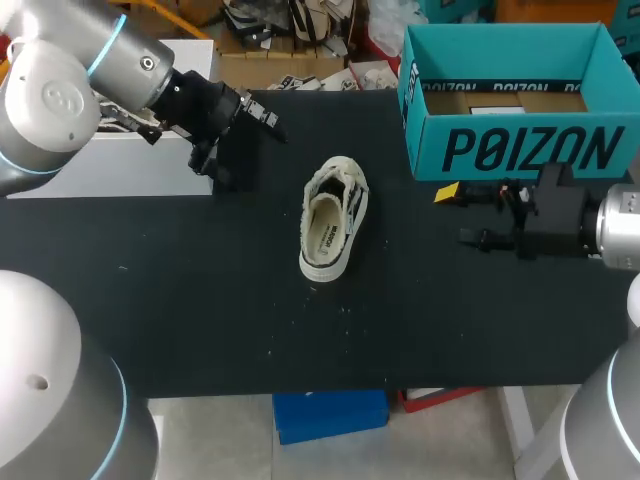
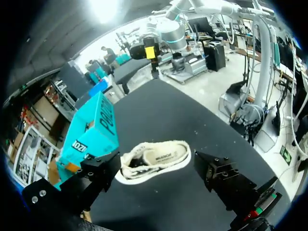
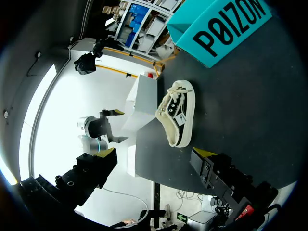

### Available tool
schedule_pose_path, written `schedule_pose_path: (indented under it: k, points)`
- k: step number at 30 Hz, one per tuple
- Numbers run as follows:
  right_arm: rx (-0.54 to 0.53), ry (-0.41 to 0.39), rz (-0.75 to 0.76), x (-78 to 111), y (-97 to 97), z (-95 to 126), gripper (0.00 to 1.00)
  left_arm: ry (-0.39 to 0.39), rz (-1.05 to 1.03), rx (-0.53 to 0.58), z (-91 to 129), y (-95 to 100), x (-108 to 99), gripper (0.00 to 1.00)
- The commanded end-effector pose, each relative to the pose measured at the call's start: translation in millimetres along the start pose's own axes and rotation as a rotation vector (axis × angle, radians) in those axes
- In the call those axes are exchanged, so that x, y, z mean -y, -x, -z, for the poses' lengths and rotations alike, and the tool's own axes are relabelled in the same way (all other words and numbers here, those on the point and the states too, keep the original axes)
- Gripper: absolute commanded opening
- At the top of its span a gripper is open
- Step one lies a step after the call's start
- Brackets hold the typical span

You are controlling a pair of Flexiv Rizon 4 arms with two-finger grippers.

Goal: Take the shoe out of the shoebox, open the shoe tongue, remove and reinsert the insole, then place the shoe into the shoebox

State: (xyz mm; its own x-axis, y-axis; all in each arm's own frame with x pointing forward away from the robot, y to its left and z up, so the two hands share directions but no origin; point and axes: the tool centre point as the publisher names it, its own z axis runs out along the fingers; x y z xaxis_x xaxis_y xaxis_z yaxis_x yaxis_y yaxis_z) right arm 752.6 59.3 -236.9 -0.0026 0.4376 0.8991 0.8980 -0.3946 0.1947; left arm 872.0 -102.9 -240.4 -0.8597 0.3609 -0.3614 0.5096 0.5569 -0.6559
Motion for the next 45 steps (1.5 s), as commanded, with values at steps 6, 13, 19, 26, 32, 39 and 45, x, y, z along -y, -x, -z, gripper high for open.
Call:
schedule_pose_path:
  k: [6, 13, 19, 26, 32, 39, 45]
  points:
    - [0.003, 0.000, -0.001, 0.1, -0.6, -0.8, 1.00, -0.036, 0.348, 0.124, 16.2, -22.6, -13.2, 1.00]
    - [0.003, 0.000, -0.001, 0.1, -0.6, -0.8, 1.00, -0.046, 0.363, 0.124, 19.6, -41.0, -20.8, 1.00]
    - [0.003, 0.000, -0.001, 0.1, -0.6, -0.8, 1.00, -0.039, 0.363, 0.118, 22.9, -50.2, -30.3, 1.00]
    - [0.003, 0.000, -0.001, 0.1, -0.6, -0.8, 1.00, -0.034, 0.331, 0.110, 28.1, -56.2, -42.4, 1.00]
    - [0.003, 0.000, -0.001, 0.1, -0.6, -0.8, 1.00, -0.034, 0.331, 0.110, 28.1, -56.2, -42.4, 1.00]
    - [0.003, 0.000, -0.001, 0.1, -0.6, -0.8, 1.00, -0.034, 0.331, 0.110, 28.1, -56.2, -42.4, 1.00]
    - [0.348, -0.227, 0.120, -17.2, -13.9, -10.9, 1.00, -0.034, 0.331, 0.110, 28.1, -56.2, -42.4, 1.00]
